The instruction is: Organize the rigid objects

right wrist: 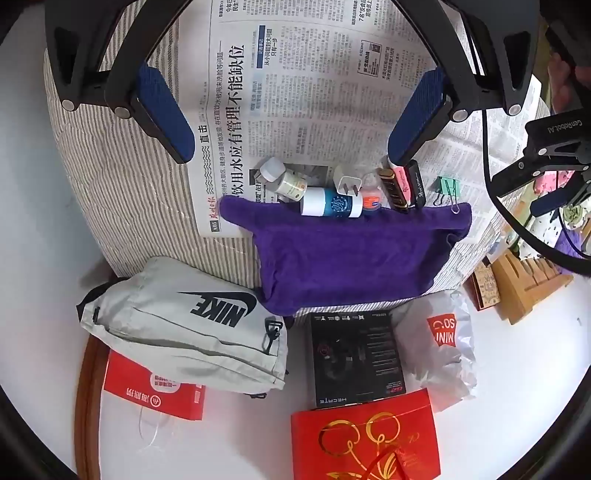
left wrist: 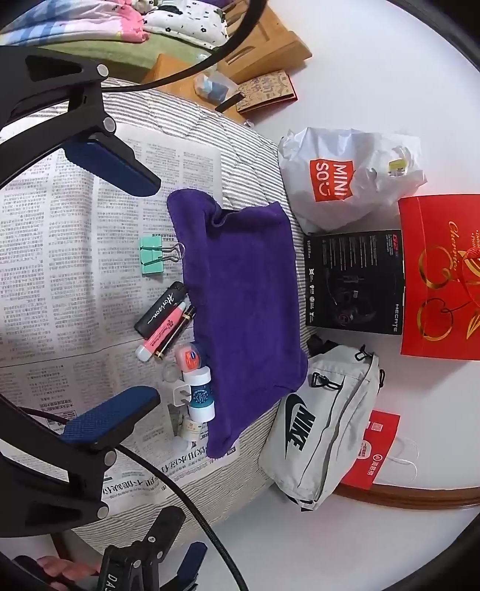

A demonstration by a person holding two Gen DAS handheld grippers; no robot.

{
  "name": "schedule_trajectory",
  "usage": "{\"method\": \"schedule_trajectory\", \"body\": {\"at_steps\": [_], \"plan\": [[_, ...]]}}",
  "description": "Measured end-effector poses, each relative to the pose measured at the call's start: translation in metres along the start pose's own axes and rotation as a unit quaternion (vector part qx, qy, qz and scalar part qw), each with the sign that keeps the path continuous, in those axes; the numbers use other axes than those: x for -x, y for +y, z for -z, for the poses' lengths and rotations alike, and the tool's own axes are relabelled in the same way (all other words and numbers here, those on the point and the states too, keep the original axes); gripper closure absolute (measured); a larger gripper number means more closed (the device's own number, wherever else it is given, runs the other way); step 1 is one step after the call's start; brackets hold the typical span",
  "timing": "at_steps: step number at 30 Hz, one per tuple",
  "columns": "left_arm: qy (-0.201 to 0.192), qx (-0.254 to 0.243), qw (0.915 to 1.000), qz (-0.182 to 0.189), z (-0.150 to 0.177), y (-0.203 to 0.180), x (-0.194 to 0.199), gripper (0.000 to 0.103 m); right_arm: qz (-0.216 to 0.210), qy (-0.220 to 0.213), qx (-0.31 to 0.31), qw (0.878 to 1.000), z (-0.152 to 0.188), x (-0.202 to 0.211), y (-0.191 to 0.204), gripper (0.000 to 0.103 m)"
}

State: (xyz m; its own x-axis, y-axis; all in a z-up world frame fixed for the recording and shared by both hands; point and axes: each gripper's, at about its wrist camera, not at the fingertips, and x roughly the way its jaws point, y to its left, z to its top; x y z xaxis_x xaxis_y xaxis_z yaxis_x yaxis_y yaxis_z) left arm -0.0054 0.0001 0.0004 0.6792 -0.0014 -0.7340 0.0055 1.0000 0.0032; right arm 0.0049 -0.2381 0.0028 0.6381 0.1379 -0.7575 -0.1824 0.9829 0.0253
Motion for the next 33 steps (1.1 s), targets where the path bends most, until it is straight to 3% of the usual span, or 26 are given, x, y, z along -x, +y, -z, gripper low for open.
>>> {"method": "schedule_trajectory", "body": {"at_steps": [33], "plan": [[-0.004,0.0,1.0,-0.008,0.004,0.006,0.015,0.0,0.015,-0.019,0.016,1.0,0.013,0.01,0.012,0.0]]}}
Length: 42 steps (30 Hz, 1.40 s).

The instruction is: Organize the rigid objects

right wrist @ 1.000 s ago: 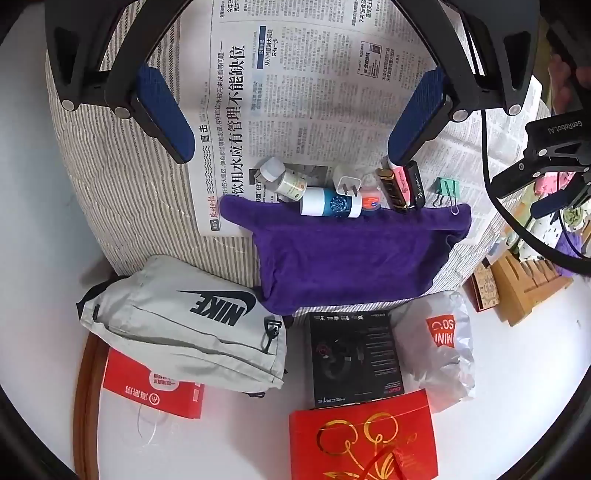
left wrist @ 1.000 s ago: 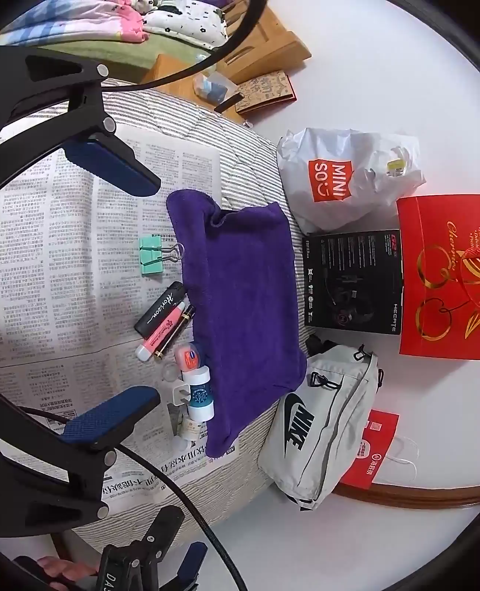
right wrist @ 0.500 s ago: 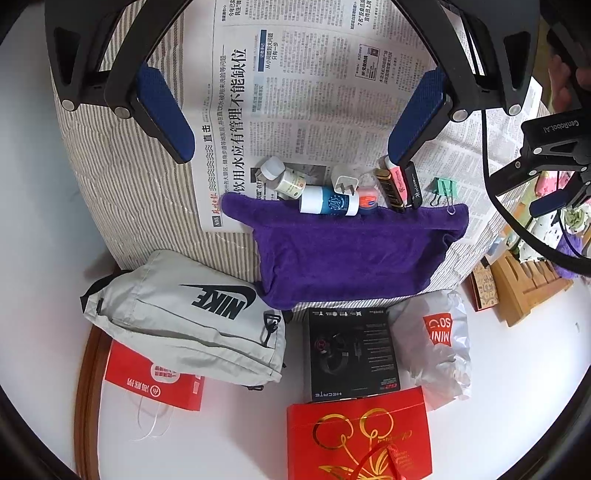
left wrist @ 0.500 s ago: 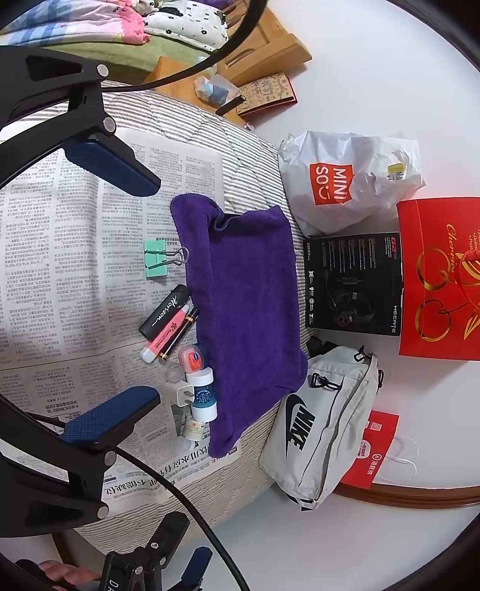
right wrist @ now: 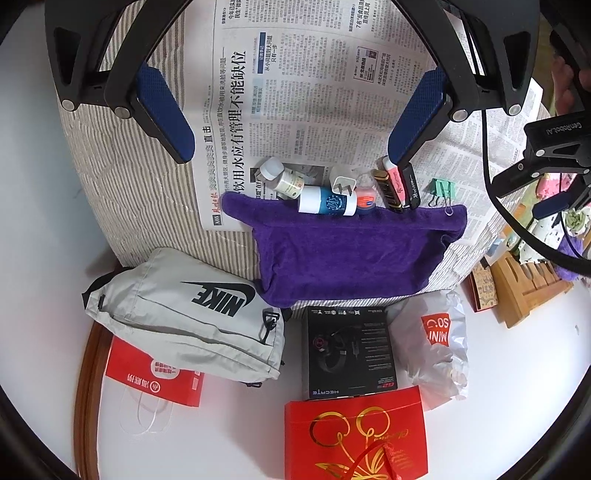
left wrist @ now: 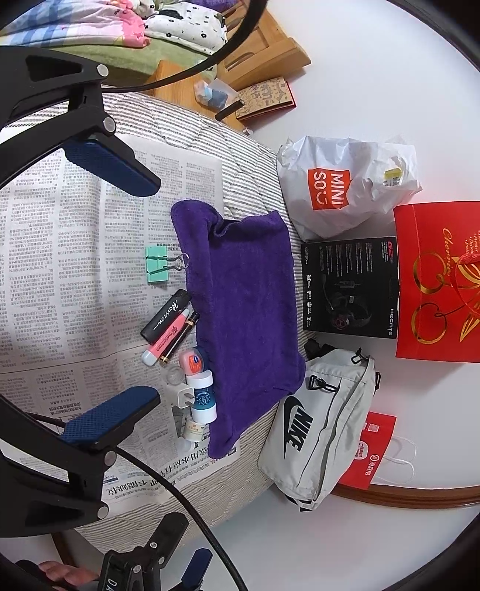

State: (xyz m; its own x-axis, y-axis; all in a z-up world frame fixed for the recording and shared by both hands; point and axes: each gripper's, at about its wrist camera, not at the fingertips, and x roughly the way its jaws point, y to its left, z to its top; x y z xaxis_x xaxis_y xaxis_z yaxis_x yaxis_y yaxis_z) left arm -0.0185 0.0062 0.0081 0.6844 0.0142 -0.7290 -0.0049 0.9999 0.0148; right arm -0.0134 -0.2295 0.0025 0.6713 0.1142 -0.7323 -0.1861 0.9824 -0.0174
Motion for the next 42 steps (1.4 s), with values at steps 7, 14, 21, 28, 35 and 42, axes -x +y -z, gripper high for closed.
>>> {"method": "schedule_trajectory", "body": {"at_steps": [7,14,21,28,35,42], "plan": [[0.001,0.0,1.0,-0.002,-0.0008,0.0009,0.0008,0.0,-0.003,-0.002,0.002,1.0,-0.0003,0.0026,0.0016,0.0],[0.002,-0.001,1.0,-0.004,0.0007,0.0009,0.0004,0.0,-0.003,-0.003,0.004,1.0,0.0001,0.0032,0.0034,0.0],[0.004,-0.004,1.0,-0.006,0.0032,0.0003,-0.0006,0.0,-0.003,-0.003,0.005,1.0,0.0004,0.004,0.0035,0.0],[0.003,-0.005,1.0,-0.005,0.0041,-0.0004,-0.0028,0.0,-0.001,-0.002,0.01,1.0,0.0017,0.0057,0.0057,0.0],[0.007,-0.009,0.9999,-0.008,0.005,-0.0019,-0.0021,0.0,-0.003,0.002,0.01,1.0,0.0014,0.004,0.0067,0.0],[0.007,-0.008,0.9999,-0.009,0.0054,-0.0022,-0.0023,0.0,-0.004,0.005,0.011,1.0,0.0018,0.0024,0.0072,0.0]]}}
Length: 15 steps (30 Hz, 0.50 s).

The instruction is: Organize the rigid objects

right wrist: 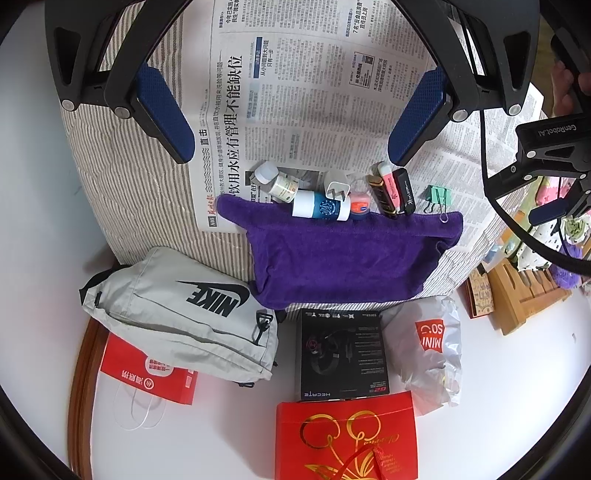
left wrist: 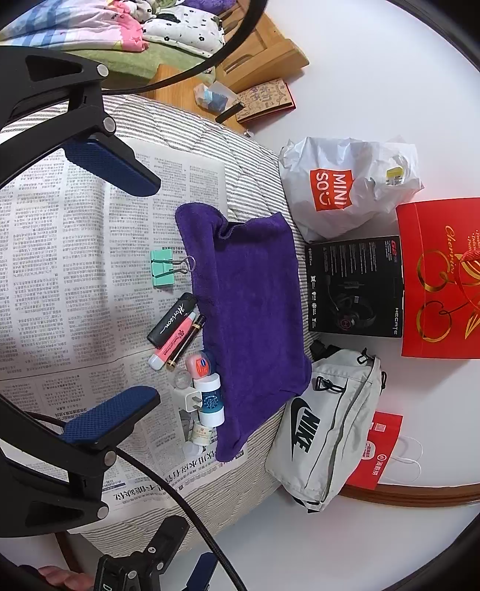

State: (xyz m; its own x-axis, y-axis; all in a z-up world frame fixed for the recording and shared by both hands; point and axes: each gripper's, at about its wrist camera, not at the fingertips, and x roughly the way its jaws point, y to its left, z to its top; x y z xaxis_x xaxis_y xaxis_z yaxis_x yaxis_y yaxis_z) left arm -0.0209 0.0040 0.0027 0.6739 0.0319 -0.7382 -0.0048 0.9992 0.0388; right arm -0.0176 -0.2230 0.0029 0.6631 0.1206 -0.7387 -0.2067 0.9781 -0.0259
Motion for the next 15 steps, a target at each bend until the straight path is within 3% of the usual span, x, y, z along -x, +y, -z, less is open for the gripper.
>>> {"method": "schedule_trajectory", "body": {"at_steps": [15], "plan": [[0.007,0.0,1.0,0.0,0.0046,0.0045,-0.0093,0.0,-0.008,-0.008,-0.005,1.0,0.0016,0.0002,-0.0054,0.0]]}}
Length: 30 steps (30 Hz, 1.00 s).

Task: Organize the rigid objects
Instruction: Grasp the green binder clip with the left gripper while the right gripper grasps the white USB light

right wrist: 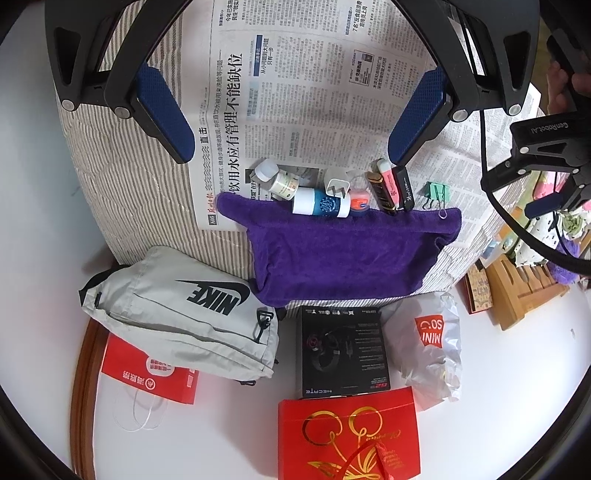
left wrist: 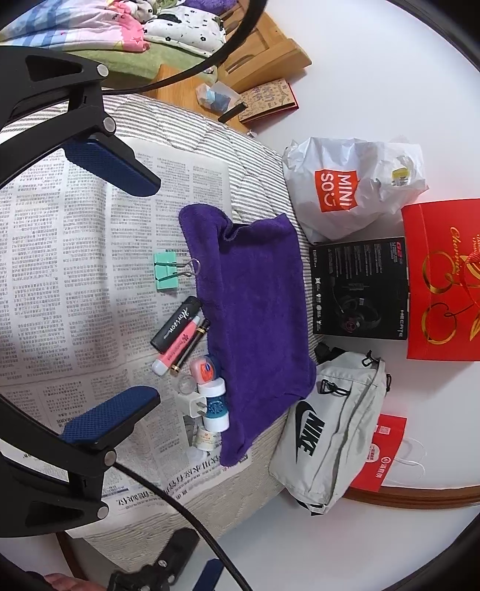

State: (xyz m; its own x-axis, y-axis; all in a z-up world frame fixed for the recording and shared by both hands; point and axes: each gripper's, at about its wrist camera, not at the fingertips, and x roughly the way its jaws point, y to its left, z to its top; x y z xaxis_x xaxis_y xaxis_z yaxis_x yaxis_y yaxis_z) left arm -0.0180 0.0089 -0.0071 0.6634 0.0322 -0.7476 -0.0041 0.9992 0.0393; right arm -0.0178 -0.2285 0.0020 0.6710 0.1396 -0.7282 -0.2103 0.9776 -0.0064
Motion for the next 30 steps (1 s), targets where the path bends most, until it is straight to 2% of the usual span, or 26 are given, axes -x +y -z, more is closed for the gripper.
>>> {"method": "schedule_trajectory", "body": {"at_steps": [4,8,14,19,23,27,30], "plan": [[0.013,0.009,0.9999,-0.001,0.005,0.009,-0.018,0.0,-0.003,0.002,0.001,1.0,0.004,-0.008,-0.002,0.0],[0.028,0.03,0.9991,0.013,0.01,0.019,-0.042,0.0,-0.021,0.007,0.002,1.0,0.013,-0.025,-0.006,0.0],[0.047,0.015,0.9985,-0.023,0.011,0.02,-0.088,0.0,-0.026,0.014,0.003,1.0,0.027,-0.044,-0.014,0.0],[0.062,0.024,0.9977,-0.017,0.011,0.025,-0.123,0.0,-0.01,0.021,0.0,1.0,0.035,-0.06,-0.024,0.0],[0.067,0.022,0.9973,-0.021,0.012,0.028,-0.144,0.0,-0.021,0.031,-0.017,0.999,0.042,-0.076,-0.033,0.0],[0.067,0.02,0.9972,-0.026,0.013,0.03,-0.155,0.004,-0.034,0.043,-0.039,0.998,0.047,-0.092,-0.038,0.0],[0.058,0.025,0.998,-0.006,0.015,0.033,-0.155,0.01,-0.04,0.054,-0.047,0.997,0.049,-0.104,-0.038,0.0]]}}
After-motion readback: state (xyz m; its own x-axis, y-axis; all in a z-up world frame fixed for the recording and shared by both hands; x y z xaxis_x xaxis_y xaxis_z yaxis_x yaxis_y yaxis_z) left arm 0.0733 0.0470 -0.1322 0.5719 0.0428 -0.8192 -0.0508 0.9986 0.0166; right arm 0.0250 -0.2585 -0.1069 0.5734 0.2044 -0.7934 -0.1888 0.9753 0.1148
